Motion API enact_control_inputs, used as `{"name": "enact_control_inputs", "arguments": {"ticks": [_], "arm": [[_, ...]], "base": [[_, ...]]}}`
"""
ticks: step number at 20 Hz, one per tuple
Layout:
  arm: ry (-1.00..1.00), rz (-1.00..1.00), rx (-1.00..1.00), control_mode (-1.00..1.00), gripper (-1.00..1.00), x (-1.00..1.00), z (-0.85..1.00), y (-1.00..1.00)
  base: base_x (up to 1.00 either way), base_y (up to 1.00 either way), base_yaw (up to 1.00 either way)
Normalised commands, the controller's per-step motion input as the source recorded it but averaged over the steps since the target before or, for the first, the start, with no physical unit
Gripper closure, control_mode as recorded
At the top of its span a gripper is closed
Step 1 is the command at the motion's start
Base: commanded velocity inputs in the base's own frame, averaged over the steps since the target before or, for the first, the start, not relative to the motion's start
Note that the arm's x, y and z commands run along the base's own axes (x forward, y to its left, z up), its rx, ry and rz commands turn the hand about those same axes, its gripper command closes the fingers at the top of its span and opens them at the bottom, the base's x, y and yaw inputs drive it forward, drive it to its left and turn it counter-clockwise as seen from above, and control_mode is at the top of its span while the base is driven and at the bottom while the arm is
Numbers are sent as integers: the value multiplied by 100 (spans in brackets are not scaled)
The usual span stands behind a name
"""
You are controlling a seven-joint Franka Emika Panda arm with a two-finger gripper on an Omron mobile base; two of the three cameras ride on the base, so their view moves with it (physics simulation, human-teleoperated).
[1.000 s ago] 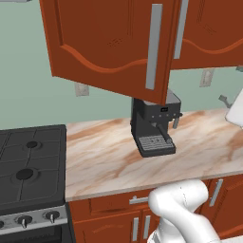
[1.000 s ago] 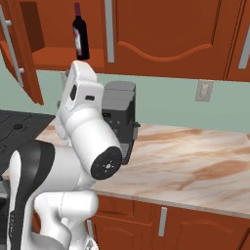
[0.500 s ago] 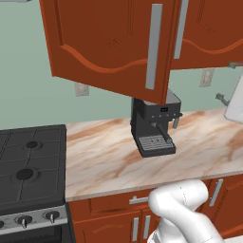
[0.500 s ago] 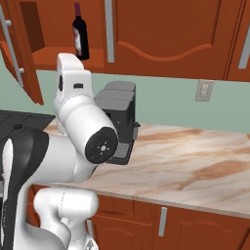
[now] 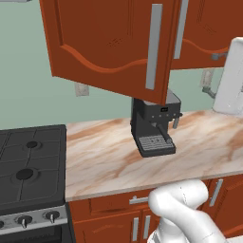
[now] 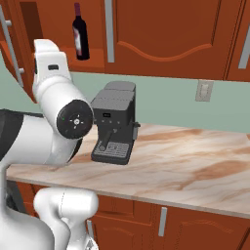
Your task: Open the cabinet directly in front. Then move the wine and the mug to the dining counter with the candle on it.
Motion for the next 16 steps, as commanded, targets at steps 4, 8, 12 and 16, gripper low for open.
{"name": "enact_control_inputs", "arguments": {"ticks": [4,8,12,16], "arm": [[0,0,-1,-100,-100,22,0,20],[0,0,0,-100,-100,28,0,2],[0,0,0,-100,-100,31,0,0],[0,0,0,-100,-100,33,0,9]], "base": [[0,0,0],[0,0,0],[0,0,0],[0,0,0]]}}
